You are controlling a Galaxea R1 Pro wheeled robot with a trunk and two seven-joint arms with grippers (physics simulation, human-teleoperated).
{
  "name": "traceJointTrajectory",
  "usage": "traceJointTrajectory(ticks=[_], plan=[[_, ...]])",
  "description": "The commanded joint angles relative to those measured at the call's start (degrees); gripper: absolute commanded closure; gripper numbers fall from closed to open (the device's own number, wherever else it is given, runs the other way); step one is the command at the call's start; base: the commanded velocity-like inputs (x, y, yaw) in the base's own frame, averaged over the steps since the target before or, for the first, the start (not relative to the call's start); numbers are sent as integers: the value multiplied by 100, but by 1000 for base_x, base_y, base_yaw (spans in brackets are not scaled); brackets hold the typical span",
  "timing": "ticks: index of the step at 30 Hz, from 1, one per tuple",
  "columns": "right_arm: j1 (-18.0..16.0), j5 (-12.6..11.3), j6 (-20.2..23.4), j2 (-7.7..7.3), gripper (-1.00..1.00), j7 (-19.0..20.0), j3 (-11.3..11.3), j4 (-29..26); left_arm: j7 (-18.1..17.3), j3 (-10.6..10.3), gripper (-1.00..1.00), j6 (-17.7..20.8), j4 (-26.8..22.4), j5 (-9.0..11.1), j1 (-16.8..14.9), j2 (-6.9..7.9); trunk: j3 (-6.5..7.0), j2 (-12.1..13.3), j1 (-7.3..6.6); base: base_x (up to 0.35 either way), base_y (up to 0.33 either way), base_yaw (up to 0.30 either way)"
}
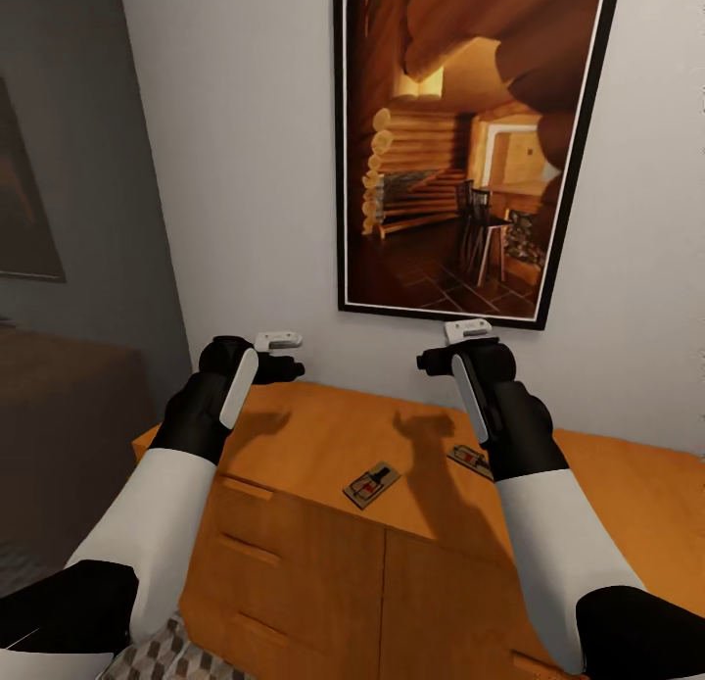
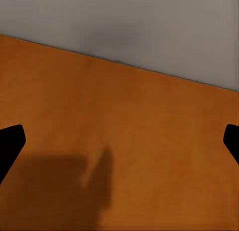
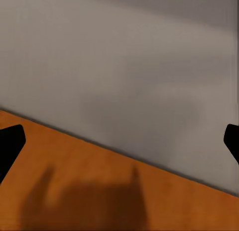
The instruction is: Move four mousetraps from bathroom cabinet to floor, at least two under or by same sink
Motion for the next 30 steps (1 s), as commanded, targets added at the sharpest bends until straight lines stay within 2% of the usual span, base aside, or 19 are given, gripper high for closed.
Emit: traceJointTrajectory(ticks=[1, 10, 16, 20, 28, 30], plan=[[-5, 20, 27, 0, -100, -5, 6, -3, 58, -6, -100, 19, -4, 60, -4, 1, -7, -4, -1, -42, 0, 1], [-7, -82, 27, -9, -100, -3, -5, 256, 58, -11, -100, 17, 3, 61, -4, -2, -7, -4, -1, -16, 0, 0], [-10, -303, 27, -34, -100, -11, -21, 566, 58, -13, -100, 17, 9, 61, -4, -2, -7, -4, -1, -3, 0, 0], [-9, -367, 27, -89, -100, -11, -28, 710, 58, -13, -100, 15, 11, 61, -4, -2, -7, -4, -1, -1, 0, 0], [-6, -458, 27, -345, -100, -3, -39, 1323, 58, -13, -100, 19, 20, 61, -4, -2, -7, -4, -1, 0, 0, 0], [-5, -566, 27, -498, -100, 0, -40, 1542, 58, -14, -100, 16, 56, 60, -4, -2, -7, -4, -1, 0, 0, 0]])
